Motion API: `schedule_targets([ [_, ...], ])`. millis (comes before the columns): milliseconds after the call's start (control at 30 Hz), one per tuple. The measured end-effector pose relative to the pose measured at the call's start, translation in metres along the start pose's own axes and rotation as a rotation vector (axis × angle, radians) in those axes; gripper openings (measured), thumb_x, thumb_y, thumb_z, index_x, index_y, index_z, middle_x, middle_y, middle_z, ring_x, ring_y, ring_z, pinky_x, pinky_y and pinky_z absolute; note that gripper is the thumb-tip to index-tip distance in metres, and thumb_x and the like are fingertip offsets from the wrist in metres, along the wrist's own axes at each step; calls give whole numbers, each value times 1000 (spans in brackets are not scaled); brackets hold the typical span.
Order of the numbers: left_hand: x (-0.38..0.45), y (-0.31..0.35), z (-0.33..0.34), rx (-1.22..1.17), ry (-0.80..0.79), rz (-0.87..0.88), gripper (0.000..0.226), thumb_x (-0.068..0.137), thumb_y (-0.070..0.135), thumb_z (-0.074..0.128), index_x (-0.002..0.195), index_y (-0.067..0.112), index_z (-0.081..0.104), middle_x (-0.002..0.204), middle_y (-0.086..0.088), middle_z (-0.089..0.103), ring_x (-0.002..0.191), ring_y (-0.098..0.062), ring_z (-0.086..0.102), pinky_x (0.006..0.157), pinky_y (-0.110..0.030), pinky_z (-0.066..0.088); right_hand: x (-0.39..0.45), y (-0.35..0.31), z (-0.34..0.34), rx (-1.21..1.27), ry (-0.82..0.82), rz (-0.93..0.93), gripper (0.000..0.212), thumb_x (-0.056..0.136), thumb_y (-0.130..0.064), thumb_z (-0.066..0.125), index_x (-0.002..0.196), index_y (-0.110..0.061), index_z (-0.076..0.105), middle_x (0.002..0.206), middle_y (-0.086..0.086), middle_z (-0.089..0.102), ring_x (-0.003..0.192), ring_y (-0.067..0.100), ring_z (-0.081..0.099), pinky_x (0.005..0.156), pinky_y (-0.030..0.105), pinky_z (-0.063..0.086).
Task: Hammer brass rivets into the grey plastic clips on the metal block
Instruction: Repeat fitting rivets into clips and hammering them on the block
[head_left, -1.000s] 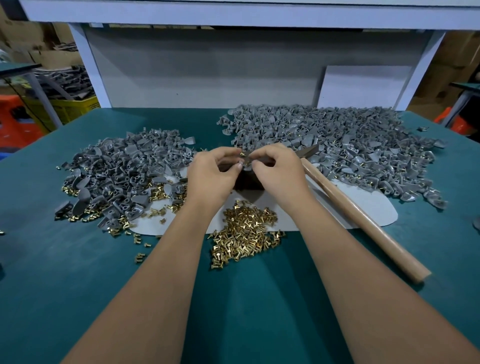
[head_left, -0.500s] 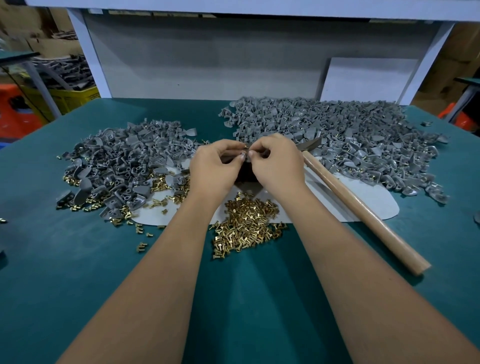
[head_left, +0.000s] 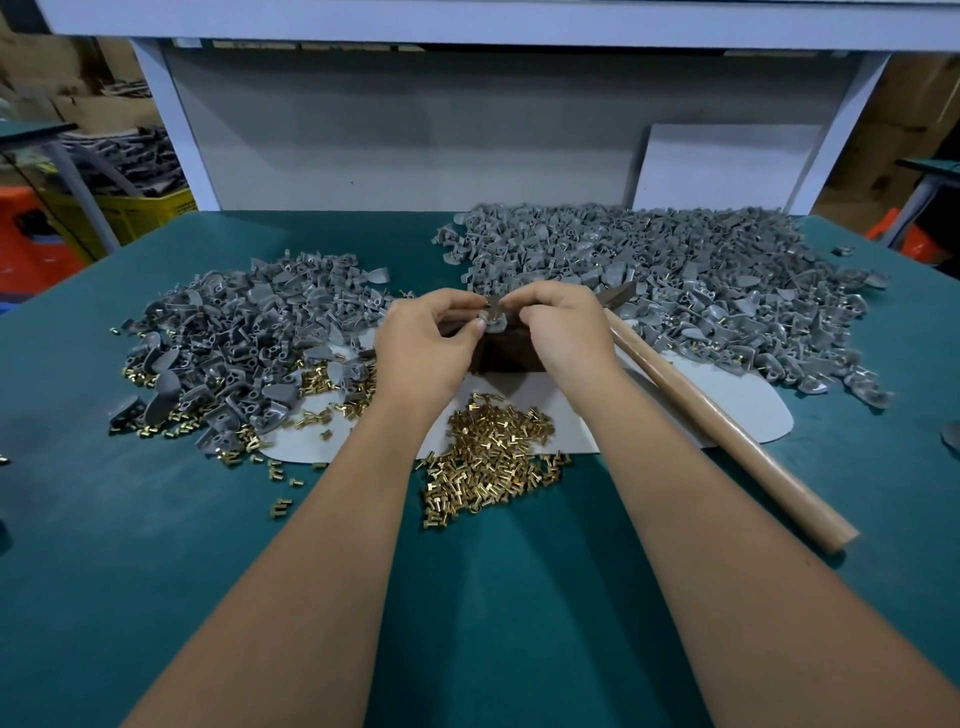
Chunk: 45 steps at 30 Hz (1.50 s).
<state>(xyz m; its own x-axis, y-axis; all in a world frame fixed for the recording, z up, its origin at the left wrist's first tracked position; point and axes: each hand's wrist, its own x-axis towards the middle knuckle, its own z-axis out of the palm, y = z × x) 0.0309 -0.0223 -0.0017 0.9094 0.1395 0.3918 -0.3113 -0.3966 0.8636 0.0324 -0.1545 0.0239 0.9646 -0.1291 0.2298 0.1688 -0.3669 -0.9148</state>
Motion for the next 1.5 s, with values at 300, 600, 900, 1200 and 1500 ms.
schedule_targets([
  [300, 2, -4, 0, -31, -27, -4, 19, 87, 10, 71, 101, 23, 74, 93, 6, 74, 105, -14, 66, 95, -43, 53, -1, 4, 7, -278, 53, -170, 15, 84, -25, 68, 72, -33, 65, 88, -9, 66, 93, 17, 58, 87, 44, 47],
  [600, 0, -1, 0, -3, -14, 4, 22, 86, 6, 69, 102, 20, 76, 93, 5, 74, 104, -9, 65, 97, -40, 51, -3, 5, 20, -388, 151, -242, 14, 85, -16, 66, 73, -25, 65, 91, -8, 54, 91, 21, 55, 85, 43, 46],
  [900, -1, 0, 0, 0, -8, 21, 21, 86, 7, 70, 102, 21, 75, 93, 5, 75, 105, -12, 66, 99, -41, 50, 0, -6, 15, -376, 101, -114, 29, 84, -20, 67, 60, -31, 55, 91, -6, 53, 92, 22, 57, 88, 43, 46],
  [1200, 0, 1, 0, 69, -3, 31, 21, 87, 14, 70, 105, 25, 75, 94, 7, 74, 110, -17, 62, 98, -45, 49, -4, 4, 5, -286, 58, -219, 15, 90, -19, 62, 99, -19, 74, 99, -6, 61, 93, 11, 55, 76, 19, 40],
  [1500, 0, 2, -1, 68, -11, -13, 22, 89, 18, 70, 109, 28, 73, 94, 13, 73, 114, -19, 58, 95, -45, 51, -8, 21, -50, -935, 403, 2, 28, 91, -25, 51, 110, -7, 61, 114, 15, 55, 106, 32, 51, 78, 39, 45],
])
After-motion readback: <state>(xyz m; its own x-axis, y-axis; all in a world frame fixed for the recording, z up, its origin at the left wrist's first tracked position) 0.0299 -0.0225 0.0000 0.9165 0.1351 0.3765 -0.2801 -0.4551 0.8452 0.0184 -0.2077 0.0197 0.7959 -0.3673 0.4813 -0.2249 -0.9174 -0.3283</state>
